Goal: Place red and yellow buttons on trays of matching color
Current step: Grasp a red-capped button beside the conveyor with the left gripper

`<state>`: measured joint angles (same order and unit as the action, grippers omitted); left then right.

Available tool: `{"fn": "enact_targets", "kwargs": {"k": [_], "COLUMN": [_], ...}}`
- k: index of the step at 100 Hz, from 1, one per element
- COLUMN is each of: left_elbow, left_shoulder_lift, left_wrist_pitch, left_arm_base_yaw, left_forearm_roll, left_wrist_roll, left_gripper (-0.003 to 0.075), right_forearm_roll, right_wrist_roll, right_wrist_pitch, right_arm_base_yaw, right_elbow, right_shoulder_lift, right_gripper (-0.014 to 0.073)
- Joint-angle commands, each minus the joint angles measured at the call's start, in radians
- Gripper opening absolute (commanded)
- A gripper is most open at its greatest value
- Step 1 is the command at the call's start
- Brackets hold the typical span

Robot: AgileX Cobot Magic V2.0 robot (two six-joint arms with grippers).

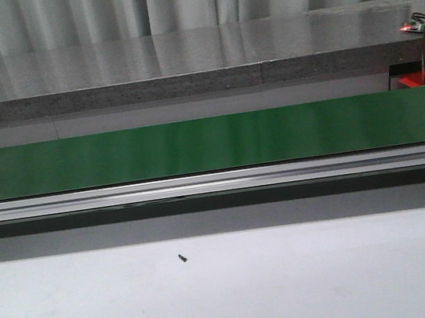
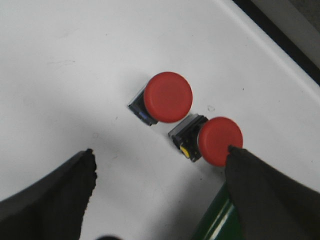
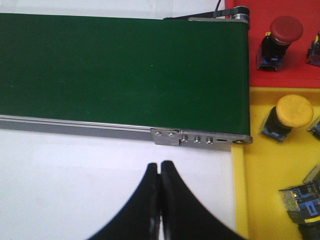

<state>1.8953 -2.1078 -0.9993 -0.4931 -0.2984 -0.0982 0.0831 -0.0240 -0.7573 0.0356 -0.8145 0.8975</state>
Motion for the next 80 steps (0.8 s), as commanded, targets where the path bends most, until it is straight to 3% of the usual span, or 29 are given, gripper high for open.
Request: {"fn": "enact_targets", "kwargs": {"k": [1,30,80], "left_elbow": [0.083,0.245,0.254], "left_shoulder_lift": [0.015,-0.132,-0.193], "left_wrist_pitch": [0.025,0.020,0.033], "left_arm_base_yaw": [0.017,0.044,0.046], "left_forearm_roll": [-0.026,-0.026,-0.013], "left_wrist_roll": [-0.052,-0.131,-0.157], "left_gripper": [0.0536,0.0536,0.0533], "right_forearm_roll": [-0.008,-0.009,-0.009], "right_wrist_roll": [0.005,0.005,0.005], "right_wrist_pitch": [0.056,0.066,0.058], "right_arm_base_yaw": [-0.001,-0.001,-0.001], "right_elbow": [-0.023,-0.023,-0.023], "right_shoulder_lift": [-0.013,-0.011,-0.011], "right_gripper": [-0.0068,-0.0068,-0.0068]}}
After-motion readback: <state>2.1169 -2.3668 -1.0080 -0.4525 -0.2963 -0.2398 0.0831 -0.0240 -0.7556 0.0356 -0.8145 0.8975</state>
